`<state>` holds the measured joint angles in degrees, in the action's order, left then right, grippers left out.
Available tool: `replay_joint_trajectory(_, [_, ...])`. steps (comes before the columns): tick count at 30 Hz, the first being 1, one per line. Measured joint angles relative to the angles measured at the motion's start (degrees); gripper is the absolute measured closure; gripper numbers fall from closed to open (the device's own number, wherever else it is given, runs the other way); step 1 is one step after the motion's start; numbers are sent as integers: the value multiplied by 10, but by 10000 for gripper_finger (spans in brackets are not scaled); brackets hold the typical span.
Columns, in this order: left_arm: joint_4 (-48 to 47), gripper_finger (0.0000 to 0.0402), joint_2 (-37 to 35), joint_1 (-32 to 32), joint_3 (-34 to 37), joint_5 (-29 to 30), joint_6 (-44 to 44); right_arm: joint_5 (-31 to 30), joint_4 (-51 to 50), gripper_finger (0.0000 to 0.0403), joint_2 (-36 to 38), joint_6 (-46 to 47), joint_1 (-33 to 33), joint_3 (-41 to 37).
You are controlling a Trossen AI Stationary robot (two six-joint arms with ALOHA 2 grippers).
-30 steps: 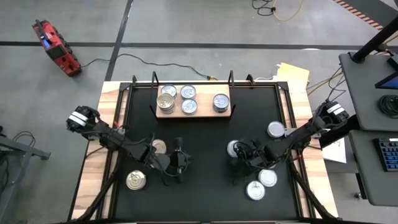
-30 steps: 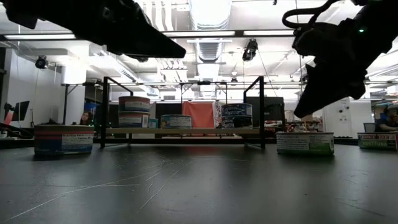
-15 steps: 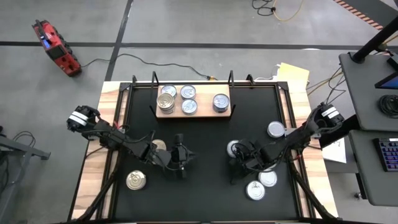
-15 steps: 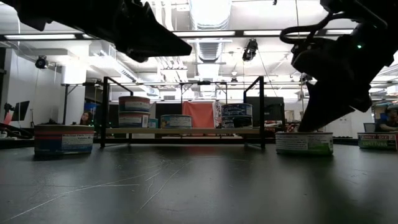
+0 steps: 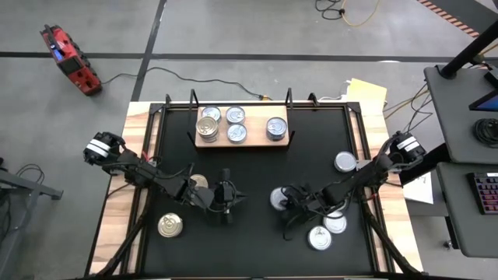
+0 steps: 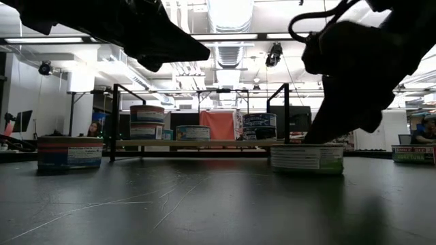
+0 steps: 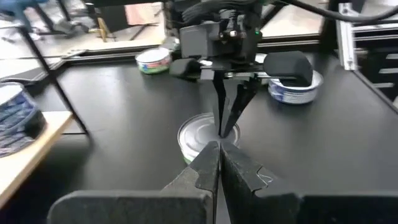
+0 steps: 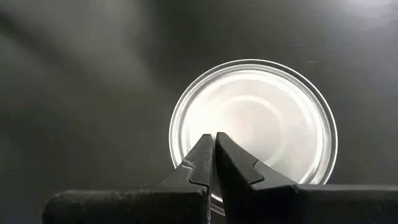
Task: Stack canned seafood by type on shelf
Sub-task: Put the green tuna can on the shelf
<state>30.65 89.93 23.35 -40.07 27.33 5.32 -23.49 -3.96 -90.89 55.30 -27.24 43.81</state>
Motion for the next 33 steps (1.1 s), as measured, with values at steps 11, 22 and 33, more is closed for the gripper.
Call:
replay_joint_trajectory(11, [60,401,39,1,0,-15,14,4,-4,390,27,-85,0,-2])
replay_joint_trajectory(22, [315,401,203,-1,-22,3,-65,1,-27,390,41,-114,0,-2])
replay_joint_trajectory(33, [299,401,294,-22,-91,7,-75,43,-138,390,75,-45,-2,-1])
